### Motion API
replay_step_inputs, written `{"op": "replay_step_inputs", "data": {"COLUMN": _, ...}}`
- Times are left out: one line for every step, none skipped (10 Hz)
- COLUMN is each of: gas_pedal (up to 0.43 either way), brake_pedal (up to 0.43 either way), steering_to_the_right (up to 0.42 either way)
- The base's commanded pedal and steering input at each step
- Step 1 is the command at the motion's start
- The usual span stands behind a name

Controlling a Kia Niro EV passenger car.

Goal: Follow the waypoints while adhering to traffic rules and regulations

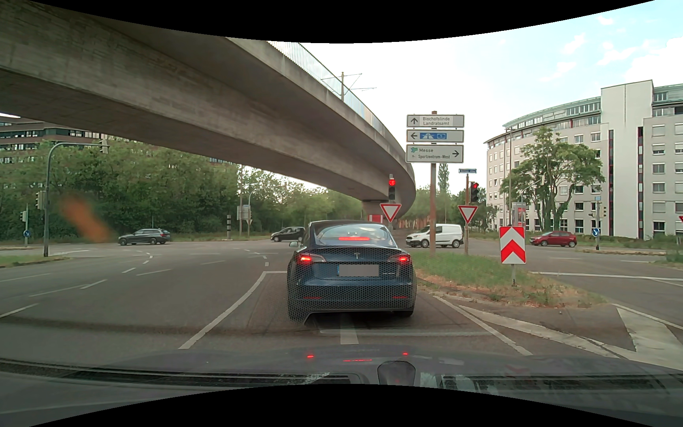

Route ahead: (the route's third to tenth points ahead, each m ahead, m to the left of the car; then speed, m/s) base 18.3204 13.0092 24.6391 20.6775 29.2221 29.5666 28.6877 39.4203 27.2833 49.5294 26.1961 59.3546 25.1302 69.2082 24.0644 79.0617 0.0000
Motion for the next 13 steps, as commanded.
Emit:
{"op": "replay_step_inputs", "data": {"gas_pedal": 0.000, "brake_pedal": 0.287, "steering_to_the_right": -0.012}}
{"op": "replay_step_inputs", "data": {"gas_pedal": 0.000, "brake_pedal": 0.287, "steering_to_the_right": -0.012}}
{"op": "replay_step_inputs", "data": {"gas_pedal": 0.000, "brake_pedal": 0.287, "steering_to_the_right": -0.012}}
{"op": "replay_step_inputs", "data": {"gas_pedal": 0.000, "brake_pedal": 0.287, "steering_to_the_right": -0.012}}
{"op": "replay_step_inputs", "data": {"gas_pedal": 0.000, "brake_pedal": 0.287, "steering_to_the_right": -0.012}}
{"op": "replay_step_inputs", "data": {"gas_pedal": 0.000, "brake_pedal": 0.287, "steering_to_the_right": -0.012}}
{"op": "replay_step_inputs", "data": {"gas_pedal": 0.000, "brake_pedal": 0.287, "steering_to_the_right": -0.012}}
{"op": "replay_step_inputs", "data": {"gas_pedal": 0.000, "brake_pedal": 0.287, "steering_to_the_right": -0.012}}
{"op": "replay_step_inputs", "data": {"gas_pedal": 0.000, "brake_pedal": 0.287, "steering_to_the_right": -0.012}}
{"op": "replay_step_inputs", "data": {"gas_pedal": 0.000, "brake_pedal": 0.287, "steering_to_the_right": -0.012}}
{"op": "replay_step_inputs", "data": {"gas_pedal": 0.000, "brake_pedal": 0.287, "steering_to_the_right": -0.012}}
{"op": "replay_step_inputs", "data": {"gas_pedal": 0.000, "brake_pedal": 0.287, "steering_to_the_right": -0.012}}
{"op": "replay_step_inputs", "data": {"gas_pedal": 0.000, "brake_pedal": 0.287, "steering_to_the_right": -0.012}}
